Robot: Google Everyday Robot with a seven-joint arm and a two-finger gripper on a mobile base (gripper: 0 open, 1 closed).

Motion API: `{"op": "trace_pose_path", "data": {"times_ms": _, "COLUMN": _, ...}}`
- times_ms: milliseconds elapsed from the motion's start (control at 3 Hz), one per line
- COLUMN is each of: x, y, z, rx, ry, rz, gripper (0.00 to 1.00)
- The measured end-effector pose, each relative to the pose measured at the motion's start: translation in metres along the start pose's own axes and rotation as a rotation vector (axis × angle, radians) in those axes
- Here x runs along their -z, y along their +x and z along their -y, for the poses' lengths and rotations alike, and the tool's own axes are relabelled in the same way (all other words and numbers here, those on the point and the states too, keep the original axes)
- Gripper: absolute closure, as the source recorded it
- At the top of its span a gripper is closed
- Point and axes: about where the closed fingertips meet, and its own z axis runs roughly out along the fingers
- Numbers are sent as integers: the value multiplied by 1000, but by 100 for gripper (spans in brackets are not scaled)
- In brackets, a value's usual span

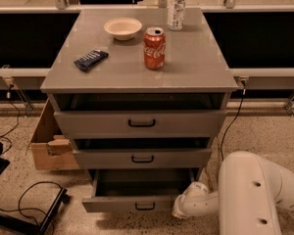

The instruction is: Close bottom drawer

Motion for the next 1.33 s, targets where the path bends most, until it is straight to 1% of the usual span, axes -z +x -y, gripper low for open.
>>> {"op": "trace_pose_path", "data": {"times_ms": 333, "x": 12, "y": -8, "z": 15, "rx": 24, "ry": 48, "rz": 20, "gripper": 100}}
{"op": "trace_pose_path", "data": {"times_ms": 667, "x": 20, "y": -18, "z": 28, "rx": 52, "ry": 74, "rz": 25, "gripper": 82}}
{"op": "trace_pose_path", "data": {"times_ms": 1000, "x": 20, "y": -19, "z": 27, "rx": 53, "ry": 72, "rz": 26, "gripper": 59}}
{"op": "trace_pose_path", "data": {"times_ms": 1333, "x": 18, "y": -19, "z": 25, "rx": 53, "ry": 69, "rz": 26, "gripper": 28}}
